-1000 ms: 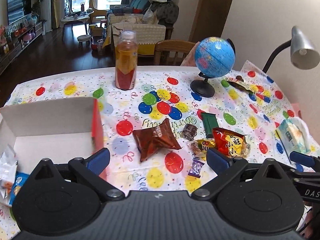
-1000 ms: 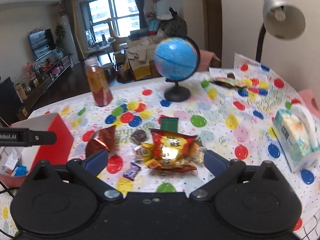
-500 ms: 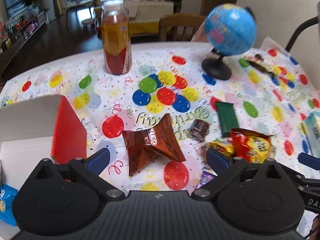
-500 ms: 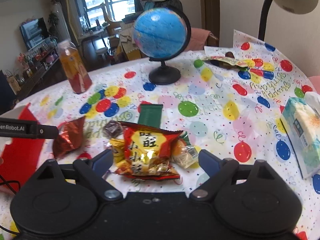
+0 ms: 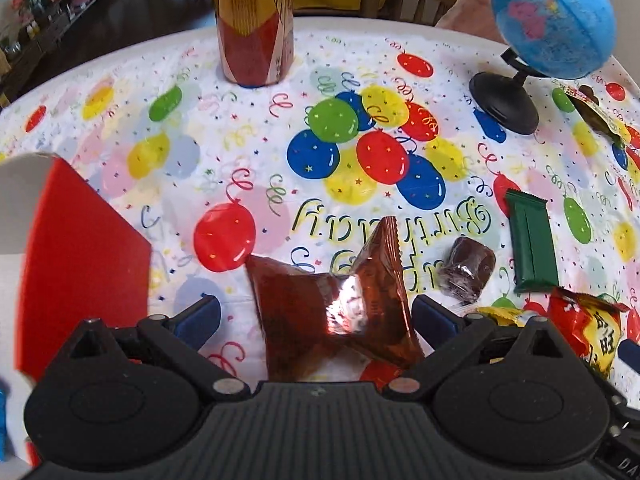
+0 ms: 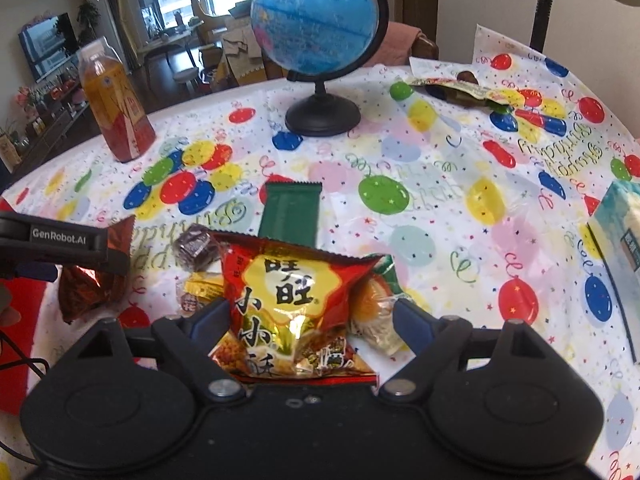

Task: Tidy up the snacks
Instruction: 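Grasp the brown wrapper with the left tool while the right tool grasps the red-yellow chip bag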

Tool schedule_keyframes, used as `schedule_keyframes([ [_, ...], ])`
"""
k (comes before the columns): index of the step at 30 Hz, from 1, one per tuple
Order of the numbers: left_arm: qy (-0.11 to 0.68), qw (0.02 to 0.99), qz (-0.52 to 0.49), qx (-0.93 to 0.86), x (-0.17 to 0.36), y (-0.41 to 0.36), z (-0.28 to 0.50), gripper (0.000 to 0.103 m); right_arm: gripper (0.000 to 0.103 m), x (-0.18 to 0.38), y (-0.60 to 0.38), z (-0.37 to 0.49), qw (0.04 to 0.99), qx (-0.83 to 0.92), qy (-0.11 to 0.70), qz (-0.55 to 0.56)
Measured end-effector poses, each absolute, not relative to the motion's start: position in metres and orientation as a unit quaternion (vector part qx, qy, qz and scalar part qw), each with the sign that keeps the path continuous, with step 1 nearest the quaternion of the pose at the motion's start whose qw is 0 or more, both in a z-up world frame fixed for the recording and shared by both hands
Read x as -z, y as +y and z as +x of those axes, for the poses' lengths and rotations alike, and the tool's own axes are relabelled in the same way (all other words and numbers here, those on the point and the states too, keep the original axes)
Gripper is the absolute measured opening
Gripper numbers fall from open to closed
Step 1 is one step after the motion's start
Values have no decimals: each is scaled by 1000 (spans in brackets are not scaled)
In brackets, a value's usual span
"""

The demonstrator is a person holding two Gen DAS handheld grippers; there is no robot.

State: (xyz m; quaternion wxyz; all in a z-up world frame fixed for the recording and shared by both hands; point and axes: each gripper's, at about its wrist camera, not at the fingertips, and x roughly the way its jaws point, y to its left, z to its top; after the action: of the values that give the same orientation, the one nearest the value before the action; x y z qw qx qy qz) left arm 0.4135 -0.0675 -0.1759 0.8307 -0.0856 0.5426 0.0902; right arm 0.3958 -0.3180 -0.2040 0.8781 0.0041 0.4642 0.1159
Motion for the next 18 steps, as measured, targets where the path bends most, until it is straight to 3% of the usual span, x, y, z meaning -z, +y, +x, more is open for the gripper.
schedule_keyframes([
  [2, 549, 827, -84, -87, 181, -69, 417, 101, 88, 207, -316, 397, 877, -116, 466, 4],
  [7, 563, 817, -101, -77, 192, -66, 418, 86, 89, 209, -311, 399, 879, -118, 463, -9],
  [9, 562, 817, -100, -77, 191, -66, 419, 83, 85, 207, -311, 399, 879, -118, 462, -7],
  [13, 559, 819, -101, -80, 188, -62, 418, 66, 62, 203, -310, 397, 877, -134, 461, -5],
  [18, 550, 824, -108, -81, 182, -58, 410, 58, 55, 199, -309, 392, 881, -132, 455, -9],
])
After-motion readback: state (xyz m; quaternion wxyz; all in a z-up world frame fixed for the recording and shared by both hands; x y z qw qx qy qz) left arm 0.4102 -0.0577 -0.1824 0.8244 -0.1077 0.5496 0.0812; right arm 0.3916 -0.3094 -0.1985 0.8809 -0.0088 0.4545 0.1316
